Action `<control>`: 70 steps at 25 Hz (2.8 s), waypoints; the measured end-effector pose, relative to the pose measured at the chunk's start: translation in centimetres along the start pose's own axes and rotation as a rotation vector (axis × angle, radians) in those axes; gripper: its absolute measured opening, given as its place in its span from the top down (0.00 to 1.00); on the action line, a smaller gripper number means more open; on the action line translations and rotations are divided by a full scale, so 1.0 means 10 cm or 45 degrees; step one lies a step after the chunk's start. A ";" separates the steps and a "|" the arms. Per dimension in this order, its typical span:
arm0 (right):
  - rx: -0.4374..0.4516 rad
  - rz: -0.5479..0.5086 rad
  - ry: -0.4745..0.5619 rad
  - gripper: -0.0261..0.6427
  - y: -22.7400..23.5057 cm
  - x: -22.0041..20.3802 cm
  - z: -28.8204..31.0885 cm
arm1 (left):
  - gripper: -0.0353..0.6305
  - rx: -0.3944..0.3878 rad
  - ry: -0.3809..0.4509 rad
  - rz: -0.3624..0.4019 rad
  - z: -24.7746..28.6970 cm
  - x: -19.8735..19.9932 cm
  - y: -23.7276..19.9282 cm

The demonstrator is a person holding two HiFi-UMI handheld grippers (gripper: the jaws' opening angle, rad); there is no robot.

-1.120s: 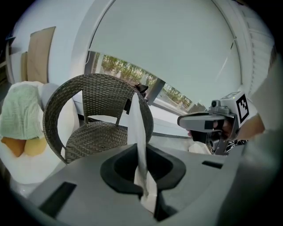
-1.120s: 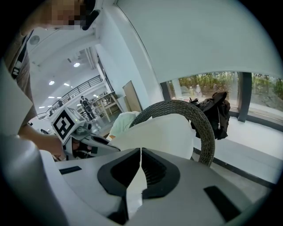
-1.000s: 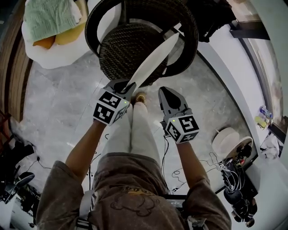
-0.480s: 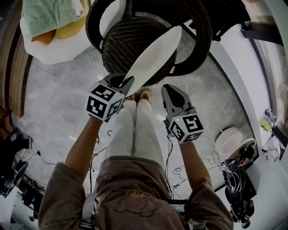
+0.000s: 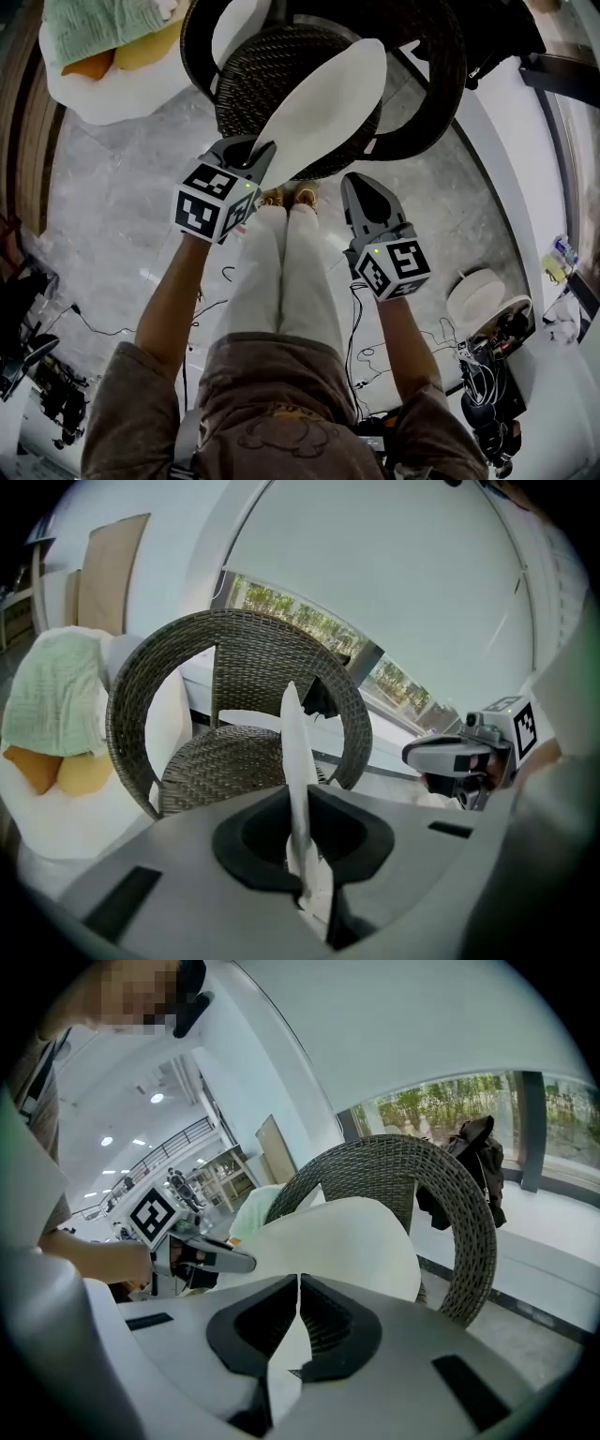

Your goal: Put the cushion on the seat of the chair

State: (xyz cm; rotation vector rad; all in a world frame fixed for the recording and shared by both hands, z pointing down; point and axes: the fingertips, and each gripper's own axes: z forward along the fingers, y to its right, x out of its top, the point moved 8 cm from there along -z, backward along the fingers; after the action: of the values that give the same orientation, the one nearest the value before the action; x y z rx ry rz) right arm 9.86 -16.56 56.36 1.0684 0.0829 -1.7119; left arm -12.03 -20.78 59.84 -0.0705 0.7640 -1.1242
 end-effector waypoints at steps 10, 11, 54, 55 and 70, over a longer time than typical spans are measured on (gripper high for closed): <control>0.021 0.006 -0.026 0.92 0.04 -0.13 0.21 | 0.89 0.113 0.003 -0.021 0.18 -0.08 -0.41; 0.022 0.009 -0.027 0.92 0.04 -0.14 0.22 | 0.89 0.125 0.004 -0.021 0.20 -0.08 -0.44; 0.025 0.090 -0.086 0.92 0.10 -0.44 0.58 | 0.83 0.463 -0.196 -0.036 1.17 -0.51 -1.52; 0.026 0.091 -0.086 0.92 0.10 -0.44 0.58 | 0.83 0.467 -0.192 -0.040 1.17 -0.51 -1.53; 0.029 0.086 -0.075 0.92 0.11 -0.40 0.55 | 0.57 0.540 -0.179 -0.073 1.00 -0.47 -1.65</control>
State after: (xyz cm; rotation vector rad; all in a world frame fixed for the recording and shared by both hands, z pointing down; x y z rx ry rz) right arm 7.54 -17.00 62.83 1.0260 -0.0101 -1.6855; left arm -20.08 -27.59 76.65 0.1853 0.3897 -1.3012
